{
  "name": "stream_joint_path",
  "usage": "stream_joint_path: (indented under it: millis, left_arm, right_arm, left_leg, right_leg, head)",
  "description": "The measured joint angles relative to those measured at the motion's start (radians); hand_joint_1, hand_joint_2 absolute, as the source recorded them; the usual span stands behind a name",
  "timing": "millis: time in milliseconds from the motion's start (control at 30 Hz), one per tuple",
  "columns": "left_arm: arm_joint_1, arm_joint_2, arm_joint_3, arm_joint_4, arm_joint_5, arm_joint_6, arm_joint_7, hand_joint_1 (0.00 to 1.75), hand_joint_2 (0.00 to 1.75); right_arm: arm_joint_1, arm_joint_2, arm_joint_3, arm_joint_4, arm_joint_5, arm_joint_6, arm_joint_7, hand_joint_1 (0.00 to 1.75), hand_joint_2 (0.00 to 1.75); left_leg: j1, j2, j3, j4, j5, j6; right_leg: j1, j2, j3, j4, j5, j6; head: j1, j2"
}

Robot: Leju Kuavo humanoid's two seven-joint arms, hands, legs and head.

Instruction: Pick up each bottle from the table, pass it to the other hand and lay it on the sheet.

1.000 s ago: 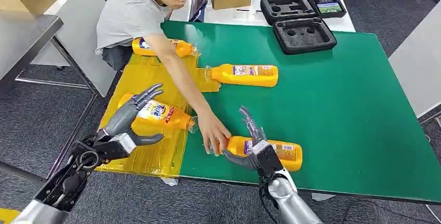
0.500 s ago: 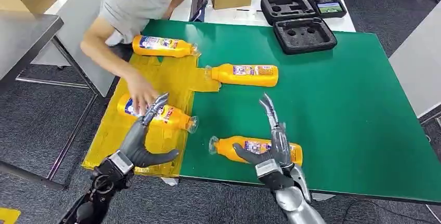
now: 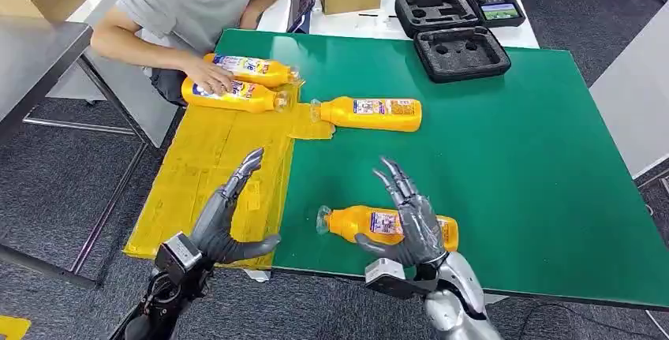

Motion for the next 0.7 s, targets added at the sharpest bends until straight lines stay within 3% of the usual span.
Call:
stream_joint_path:
  millis: [200,500,700]
  left_arm:
    - [0.035,-0.043,0.066,0.0,-0.002,-0.052,0.0,0.0,1.75]
    - [0.071,-0.074,0.146,-0.001,-0.003,-0.075,0.002,0.0,1.75]
    - [0.073,-0.088,0.148,-0.001,-0.009,-0.081,0.005,0.0,1.75]
  right_arm:
    - [0.055,-0.042,0.014,-0.073,0.175,0.143,0.231,0.0,1.75]
    - [0.128,-0.092,-0.029,-0.154,0.244,0.293,0.356,0.0,1.75]
    - [0.153,-0.102,-0.038,-0.201,0.284,0.297,0.374,0.0,1.75]
  left_leg:
    - [0.0,0.0,0.0,0.0,0.0,0.0]
    - [0.0,0.0,0.0,0.0,-0.001,0.0]
    - [0.0,0.0,0.0,0.0,-0.001,0.0]
  right_leg:
    - [0.0,0.0,0.0,0.0,0.0,0.0]
    - [0.0,0.0,0.0,0.0,0.0,0.0]
    - [0.0,0.0,0.0,0.0,0.0,0.0]
  head:
    - [0.0,0.0]
    - [0.0,0.0]
    - [0.0,0.0]
